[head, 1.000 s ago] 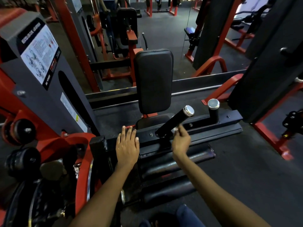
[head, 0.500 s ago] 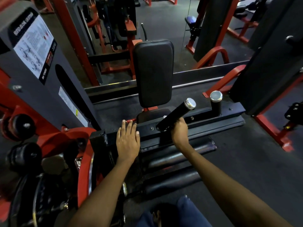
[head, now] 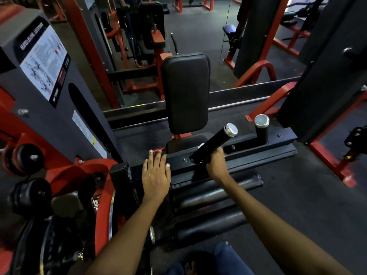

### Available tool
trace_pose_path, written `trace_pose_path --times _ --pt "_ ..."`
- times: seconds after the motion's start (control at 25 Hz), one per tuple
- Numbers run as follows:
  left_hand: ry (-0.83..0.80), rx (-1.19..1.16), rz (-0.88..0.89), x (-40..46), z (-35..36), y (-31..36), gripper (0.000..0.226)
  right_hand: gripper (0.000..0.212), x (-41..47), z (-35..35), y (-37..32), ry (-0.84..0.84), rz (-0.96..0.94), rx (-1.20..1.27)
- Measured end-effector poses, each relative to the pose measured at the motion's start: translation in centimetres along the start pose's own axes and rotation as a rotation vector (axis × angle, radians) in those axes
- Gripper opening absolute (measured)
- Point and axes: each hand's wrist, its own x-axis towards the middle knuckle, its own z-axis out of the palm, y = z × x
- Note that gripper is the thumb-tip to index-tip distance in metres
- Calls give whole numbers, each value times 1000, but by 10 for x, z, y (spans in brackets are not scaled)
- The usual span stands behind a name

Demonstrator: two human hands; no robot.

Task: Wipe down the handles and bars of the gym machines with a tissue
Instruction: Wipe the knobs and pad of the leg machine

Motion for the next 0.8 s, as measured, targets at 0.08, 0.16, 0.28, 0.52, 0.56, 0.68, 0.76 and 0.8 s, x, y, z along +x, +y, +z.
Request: trace_pose_path --times 0.08,0.16,0.28,0.52,0.56,0.68,0.76,0.8 --pt "1 -1 -5 -1 0 1 54 33 -9 19 6 48 18 25" --pt "9 -2 -4 -1 0 1 53 21 -20 32 2 171 224 175" --pt "18 -5 -1 0 0 1 52 33 -31 45 -22 343 348 376" --pt "19 2 12 1 2 -1 53 25 -47 7 -46 114 558 474" --pt "17 10 13 0 2 -1 53 24 -53 -8 -53 167 354 389" --pt "21 23 14 -1 3 -2 52 18 -56 -44 -70 391 -350 12" --pt "23 31 20 -2 2 -1 52 12 -41 -44 -57 352 -600 -261" --pt "24 37 18 -1 1 -1 53 15 -38 -37 -48 293 -640 -350"
